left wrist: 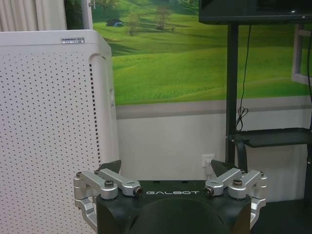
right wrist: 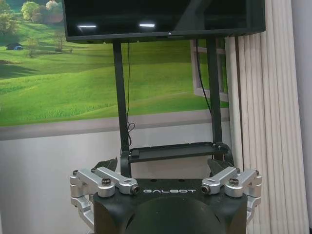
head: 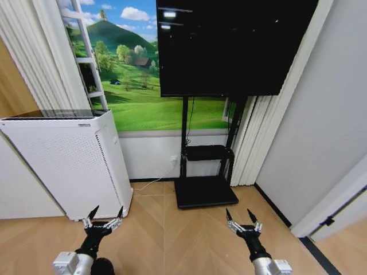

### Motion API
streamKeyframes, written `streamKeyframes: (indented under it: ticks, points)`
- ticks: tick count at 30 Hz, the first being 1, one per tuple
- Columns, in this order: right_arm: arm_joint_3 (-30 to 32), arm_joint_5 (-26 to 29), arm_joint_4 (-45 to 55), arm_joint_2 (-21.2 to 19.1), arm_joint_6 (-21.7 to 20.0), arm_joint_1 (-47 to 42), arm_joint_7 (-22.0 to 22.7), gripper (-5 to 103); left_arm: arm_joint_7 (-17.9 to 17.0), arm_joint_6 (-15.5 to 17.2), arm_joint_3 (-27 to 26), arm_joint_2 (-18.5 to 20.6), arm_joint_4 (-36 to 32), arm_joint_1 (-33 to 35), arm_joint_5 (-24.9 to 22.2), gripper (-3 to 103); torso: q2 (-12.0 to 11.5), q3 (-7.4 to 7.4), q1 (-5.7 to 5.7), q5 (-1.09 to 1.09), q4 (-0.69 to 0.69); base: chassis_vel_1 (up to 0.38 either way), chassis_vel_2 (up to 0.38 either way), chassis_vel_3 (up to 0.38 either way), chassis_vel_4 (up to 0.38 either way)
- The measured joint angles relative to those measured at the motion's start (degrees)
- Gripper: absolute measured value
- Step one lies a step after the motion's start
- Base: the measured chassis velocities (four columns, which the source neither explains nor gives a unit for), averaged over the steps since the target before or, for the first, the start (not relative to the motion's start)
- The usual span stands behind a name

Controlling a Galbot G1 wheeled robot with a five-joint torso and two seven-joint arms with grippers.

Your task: Pick up the trash bin and place the garbage on the floor into it.

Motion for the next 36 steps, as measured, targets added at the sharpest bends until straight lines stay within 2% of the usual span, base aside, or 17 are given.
streamKeyframes:
  ticks: [8, 10, 11, 13, 16, 17, 18, 19, 20, 21, 22, 25, 28, 29, 30, 33, 36]
  points:
    - [0.0, 0.0, 0.0, 0.0, 0.0, -0.01, 0.0, 100, 0.01, 0.0, 0.0, 0.0, -0.01, 0.0, 0.0, 100, -0.14, -0.09, -0.08, 0.04, -0.01, 0.189, -0.208, -0.203, 0.192]
    - [0.0, 0.0, 0.0, 0.0, 0.0, -0.01, 0.0, 100, 0.01, 0.0, 0.0, 0.0, 0.01, 0.0, 0.0, 100, -0.19, -0.11, -0.08, -0.04, 0.0, 0.268, -0.208, -0.234, 0.216]
    - [0.0, 0.0, 0.0, 0.0, 0.0, -0.01, 0.0, 100, 0.01, 0.0, 0.0, 0.0, 0.0, 0.0, 0.0, 100, -0.22, -0.12, -0.09, 0.05, 0.0, 0.338, -0.197, -0.317, 0.193]
    - [0.0, 0.0, 0.0, 0.0, 0.0, -0.01, 0.0, 100, 0.01, 0.0, 0.0, 0.0, 0.0, 0.0, 0.0, 100, -0.23, -0.12, -0.09, 0.04, 0.0, 0.338, -0.197, -0.346, 0.193]
    - [0.03, 0.0, 0.0, 0.0, 0.0, -0.01, 0.01, 100, 0.0, 0.0, 0.01, 0.0, 0.01, -0.01, -0.01, 100, -0.27, -0.15, -0.11, -0.07, -0.01, 0.382, -0.199, -0.417, 0.223]
    - [-0.01, 0.0, 0.0, 0.0, 0.0, -0.01, 0.0, 100, 0.01, -0.01, 0.0, 0.0, 0.0, 0.0, 0.0, 100, -0.29, -0.17, -0.13, 0.08, -0.01, 0.425, -0.212, -0.467, 0.192]
    - [-0.01, 0.0, 0.0, 0.0, 0.0, -0.01, 0.0, 100, 0.01, -0.01, 0.0, 0.0, 0.0, 0.0, 0.0, 100, -0.29, -0.17, -0.13, 0.08, -0.01, 0.425, -0.212, -0.467, 0.192]
    - [-0.01, -0.01, 0.0, 0.0, 0.0, 0.0, 0.0, 100, 0.01, -0.01, 0.01, 0.0, 0.0, 0.0, 0.0, 100, -0.3, -0.19, -0.15, -0.04, 0.0, 0.512, -0.212, -0.542, 0.21]
    - [0.02, 0.0, 0.01, 0.0, 0.0, -0.02, 0.0, 100, 0.0, -0.01, 0.0, 0.0, 0.0, 0.0, 0.0, 100, -0.32, -0.18, -0.14, -0.05, 0.0, 0.549, -0.209, -0.542, 0.186]
    - [0.02, 0.0, 0.01, 0.0, 0.0, -0.02, 0.0, 100, 0.0, -0.01, 0.0, 0.0, 0.0, 0.0, 0.0, 100, -0.32, -0.18, -0.14, -0.05, 0.0, 0.549, -0.209, -0.542, 0.186]
    - [0.0, 0.0, 0.01, 0.0, 0.0, -0.01, 0.0, 100, 0.01, -0.01, 0.0, 0.0, 0.0, 0.0, 0.0, 100, -0.33, -0.19, -0.15, 0.04, -0.01, 0.549, -0.138, -0.587, 0.186]
    - [0.0, -0.01, 0.01, 0.0, 0.0, -0.02, 0.0, 100, 0.0, -0.01, 0.01, 0.0, 0.0, 0.0, -0.01, 100, -0.34, -0.22, -0.18, -0.04, -0.01, 0.586, -0.161, -0.596, 0.153]
    - [0.0, 0.0, 0.01, 0.0, 0.0, -0.02, 0.0, 100, 0.0, -0.01, -0.01, 0.0, -0.01, 0.0, 0.0, 100, -0.37, -0.23, -0.19, 0.05, -0.01, 0.591, -0.149, -0.601, 0.142]
    - [0.0, 0.0, 0.01, 0.0, 0.0, -0.02, 0.0, 100, 0.0, -0.01, -0.01, 0.0, -0.01, 0.0, 0.0, 100, -0.37, -0.23, -0.19, 0.05, -0.01, 0.57, -0.138, -0.595, 0.127]
    - [-0.01, -0.01, 0.01, 0.01, 0.0, -0.02, 0.0, 100, 0.0, -0.01, -0.01, 0.0, 0.0, 0.0, 0.0, 100, -0.37, -0.24, -0.18, -0.04, 0.01, 0.57, -0.17, -0.551, 0.127]
    - [-0.02, -0.01, 0.01, 0.01, 0.0, -0.05, -0.01, 100, -0.02, -0.01, -0.01, 0.01, -0.01, 0.01, 0.0, 100, -0.37, -0.26, -0.21, 0.0, -0.02, 0.427, -0.161, -0.474, 0.161]
    - [-0.02, -0.01, 0.01, 0.02, 0.0, -0.04, -0.01, 100, -0.02, -0.01, -0.01, 0.0, -0.01, 0.01, 0.0, 100, -0.4, -0.27, -0.22, -0.05, 0.01, 0.172, -0.137, -0.271, 0.135]
